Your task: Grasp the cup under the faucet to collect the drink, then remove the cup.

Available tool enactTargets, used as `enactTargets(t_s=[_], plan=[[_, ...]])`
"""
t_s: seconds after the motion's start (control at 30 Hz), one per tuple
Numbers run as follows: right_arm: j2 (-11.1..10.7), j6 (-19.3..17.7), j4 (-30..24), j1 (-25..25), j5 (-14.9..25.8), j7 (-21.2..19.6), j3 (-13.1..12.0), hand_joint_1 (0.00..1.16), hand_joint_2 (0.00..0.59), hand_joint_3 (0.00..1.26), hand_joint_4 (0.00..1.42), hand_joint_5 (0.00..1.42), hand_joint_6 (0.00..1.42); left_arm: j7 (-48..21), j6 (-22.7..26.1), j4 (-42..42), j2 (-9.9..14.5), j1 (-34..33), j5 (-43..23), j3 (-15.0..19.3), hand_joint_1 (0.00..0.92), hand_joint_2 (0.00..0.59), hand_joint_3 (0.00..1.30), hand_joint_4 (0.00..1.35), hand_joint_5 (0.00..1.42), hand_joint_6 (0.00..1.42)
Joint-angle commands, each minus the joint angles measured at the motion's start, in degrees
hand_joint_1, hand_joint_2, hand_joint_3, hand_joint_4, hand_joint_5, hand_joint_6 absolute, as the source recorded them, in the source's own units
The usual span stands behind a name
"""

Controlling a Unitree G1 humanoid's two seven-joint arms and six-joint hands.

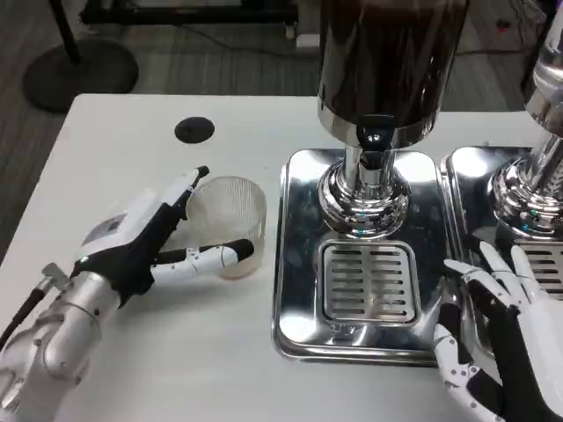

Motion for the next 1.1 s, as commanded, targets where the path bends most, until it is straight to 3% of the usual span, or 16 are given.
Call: enactTargets(t_s=[0.03,0.27,0.57,0.87,1.1], plan=[[0.5,-0.5,-0.8,0.7,0.0,-0.4,0.1,0.4,0.573,0.34,0.1,0.0,0.13,-0.3,-1.9,1.5,0.3,-1.1,-0.3,-0.9,0.131,0.006,0.0,0.01,0.23,0.31],[0.7,-0.7,-1.0,1.4,1.4,0.0,-0.3,0.4,0.573,0.34,0.1,0.01,0.13,0.8,-4.2,5.6,-0.8,-2.6,-0.9,-0.8,0.152,0.022,0.0,0.08,0.28,0.35],[0.6,-0.8,-0.8,1.3,4.6,0.9,-1.0,0.41,0.573,0.35,0.1,0.02,0.17,3.3,-9.1,14.3,-2.6,-5.4,-2.4,-0.5,0.223,0.068,0.14,0.24,0.43,0.52],[0.5,-1.7,-0.5,1.2,7.7,1.9,-1.7,0.41,0.573,0.34,0.1,0.04,0.2,7.7,-12.2,18.0,-3.2,-6.5,-1.8,-1.0,0.241,0.117,0.32,0.42,0.65,0.83],[0.6,-2.2,-0.7,1.5,9.3,2.5,-2.4,0.41,0.573,0.33,0.1,0.04,0.22,9.6,-13.3,18.7,-3.4,-6.5,-1.7,-1.5,0.268,0.14,0.39,0.49,0.74,0.96]])
